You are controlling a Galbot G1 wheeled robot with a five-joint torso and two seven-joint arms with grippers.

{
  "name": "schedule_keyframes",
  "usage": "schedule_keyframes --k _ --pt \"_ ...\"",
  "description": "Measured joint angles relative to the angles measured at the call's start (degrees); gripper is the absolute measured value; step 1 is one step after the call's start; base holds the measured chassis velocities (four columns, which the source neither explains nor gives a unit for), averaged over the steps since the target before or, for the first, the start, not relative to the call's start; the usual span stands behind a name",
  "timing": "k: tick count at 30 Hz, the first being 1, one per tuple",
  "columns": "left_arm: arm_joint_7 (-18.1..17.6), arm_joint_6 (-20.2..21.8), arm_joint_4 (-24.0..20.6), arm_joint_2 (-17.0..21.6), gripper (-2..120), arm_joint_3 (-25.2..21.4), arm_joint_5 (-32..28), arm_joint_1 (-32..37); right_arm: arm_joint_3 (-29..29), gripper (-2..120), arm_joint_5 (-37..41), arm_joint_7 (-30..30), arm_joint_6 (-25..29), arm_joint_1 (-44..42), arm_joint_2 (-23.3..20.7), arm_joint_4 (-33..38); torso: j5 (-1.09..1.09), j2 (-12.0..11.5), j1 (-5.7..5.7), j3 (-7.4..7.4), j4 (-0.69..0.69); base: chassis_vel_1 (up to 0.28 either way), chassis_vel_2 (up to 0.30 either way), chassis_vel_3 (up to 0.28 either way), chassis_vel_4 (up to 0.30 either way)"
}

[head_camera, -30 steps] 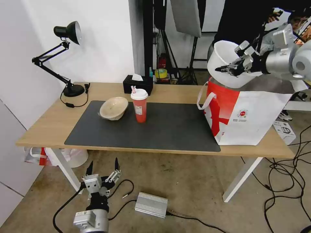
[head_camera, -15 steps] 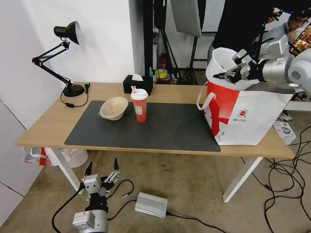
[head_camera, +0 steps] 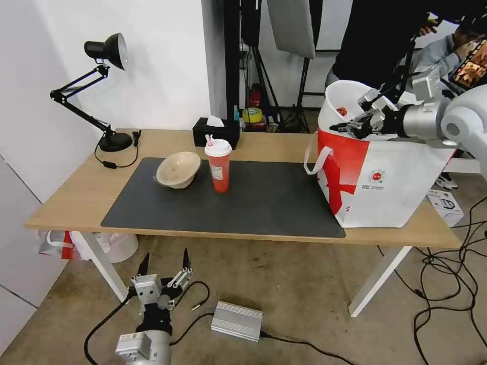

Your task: Pick up the trash from the table and place it into the takeout bag.

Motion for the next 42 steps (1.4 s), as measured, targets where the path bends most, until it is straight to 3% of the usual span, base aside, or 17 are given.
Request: schedule_keyframes --k 26,42 --pt "-0.11 -0.07 -0.22 -0.01 100 -0.28 0.2 0.07 2.85 0 0.36 0.53 -0.1 -2.28 -0.53 0.56 0.0 0.0 0.0 0.0 0.0 0.0 0.0 0.0 0.0" --pt "-0.15 -0.11 -0.83 -0.01 100 -0.27 0.27 0.57 2.75 57 1.71 2.03 -0.06 -0.99 -1.61 1.09 0.0 0.0 0.0 0.0 0.0 0.0 0.0 0.0 0.0"
